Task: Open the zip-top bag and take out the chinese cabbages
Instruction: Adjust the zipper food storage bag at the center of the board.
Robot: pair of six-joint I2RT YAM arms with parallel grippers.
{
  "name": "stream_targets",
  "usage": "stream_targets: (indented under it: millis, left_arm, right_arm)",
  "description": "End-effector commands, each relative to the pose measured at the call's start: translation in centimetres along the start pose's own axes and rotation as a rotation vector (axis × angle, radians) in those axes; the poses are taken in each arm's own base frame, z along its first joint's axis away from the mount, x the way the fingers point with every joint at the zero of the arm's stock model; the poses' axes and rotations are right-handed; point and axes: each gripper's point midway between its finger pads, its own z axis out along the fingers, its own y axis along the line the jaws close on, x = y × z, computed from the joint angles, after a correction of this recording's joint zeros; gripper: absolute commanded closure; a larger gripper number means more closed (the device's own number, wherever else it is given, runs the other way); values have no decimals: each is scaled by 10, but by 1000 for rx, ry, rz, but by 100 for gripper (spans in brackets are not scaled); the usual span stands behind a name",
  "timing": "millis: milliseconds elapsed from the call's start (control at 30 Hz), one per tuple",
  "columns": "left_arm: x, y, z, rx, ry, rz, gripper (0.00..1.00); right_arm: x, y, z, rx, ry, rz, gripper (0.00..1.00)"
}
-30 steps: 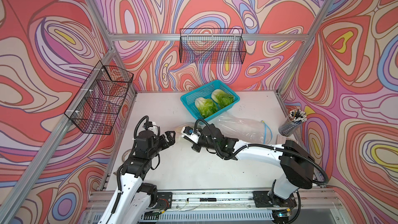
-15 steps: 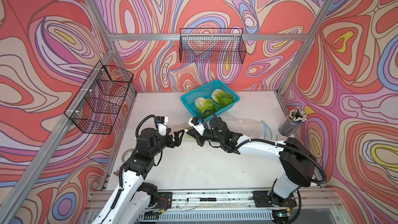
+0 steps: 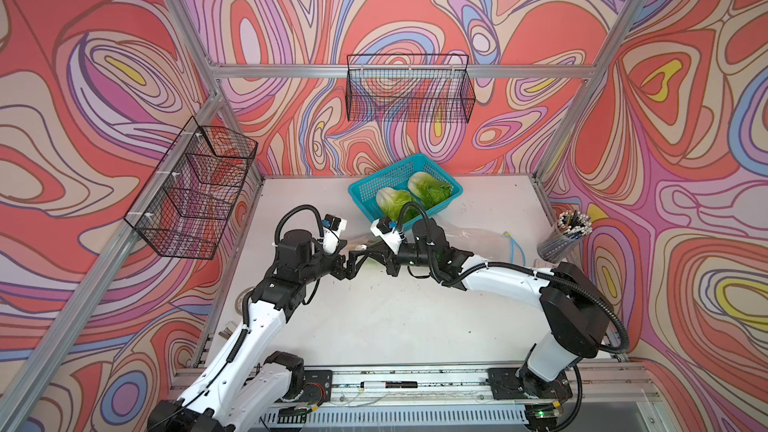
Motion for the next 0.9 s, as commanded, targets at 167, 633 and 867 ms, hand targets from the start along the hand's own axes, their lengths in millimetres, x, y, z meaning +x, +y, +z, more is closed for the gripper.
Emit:
stream_targets:
  millis: [167,633,867]
  left_arm:
    - [1,8,10,-16,59,156,36]
    - [8,0,-2,-1,83,191,39]
    - [15,10,6,-25,173,199,44]
  right_arm:
    - [-21,1,-1,-37,-48,-11,100]
    - [-20,-7,2,-22,-31,-1,100]
    - [-21,-8,4,-25,-31,-1,100]
